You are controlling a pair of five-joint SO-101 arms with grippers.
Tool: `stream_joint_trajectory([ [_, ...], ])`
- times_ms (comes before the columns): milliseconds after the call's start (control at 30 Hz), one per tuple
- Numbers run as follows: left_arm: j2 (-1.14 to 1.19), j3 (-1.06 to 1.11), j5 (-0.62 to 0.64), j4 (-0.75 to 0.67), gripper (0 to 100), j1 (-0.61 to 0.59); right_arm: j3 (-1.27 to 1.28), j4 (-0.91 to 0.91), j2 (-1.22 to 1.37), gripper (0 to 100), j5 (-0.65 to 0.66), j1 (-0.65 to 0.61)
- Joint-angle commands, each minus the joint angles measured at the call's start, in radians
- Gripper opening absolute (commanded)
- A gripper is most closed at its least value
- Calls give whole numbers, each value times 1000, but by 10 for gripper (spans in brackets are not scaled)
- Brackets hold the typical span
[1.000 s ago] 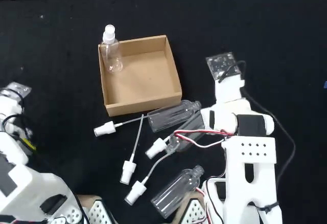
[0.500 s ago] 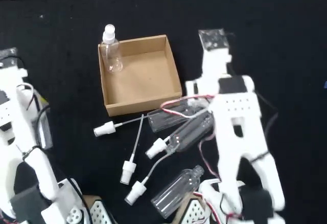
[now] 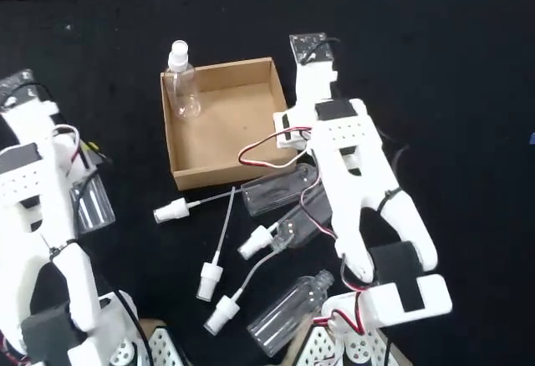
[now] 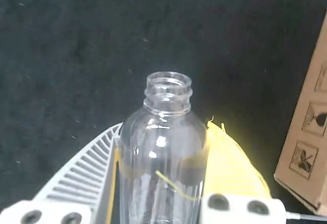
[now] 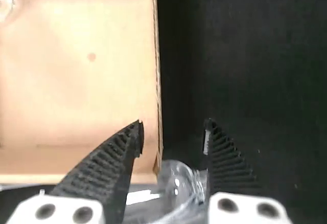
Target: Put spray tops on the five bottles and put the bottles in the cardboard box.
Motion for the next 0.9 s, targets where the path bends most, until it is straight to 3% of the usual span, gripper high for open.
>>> stream_joint_trajectory([
  [0, -48, 48, 12, -80, 30, 35, -48, -72, 15, 179, 2, -15],
  [133, -48, 70, 12, -114, 30, 27, -8, -130, 71, 169, 2, -21],
  [300, -48, 71, 12, -114, 30, 27, 28, -133, 56, 81, 2, -17],
  [867, -48, 74, 12, -114, 30, 27, 220, -140, -91, 85, -5, -17],
])
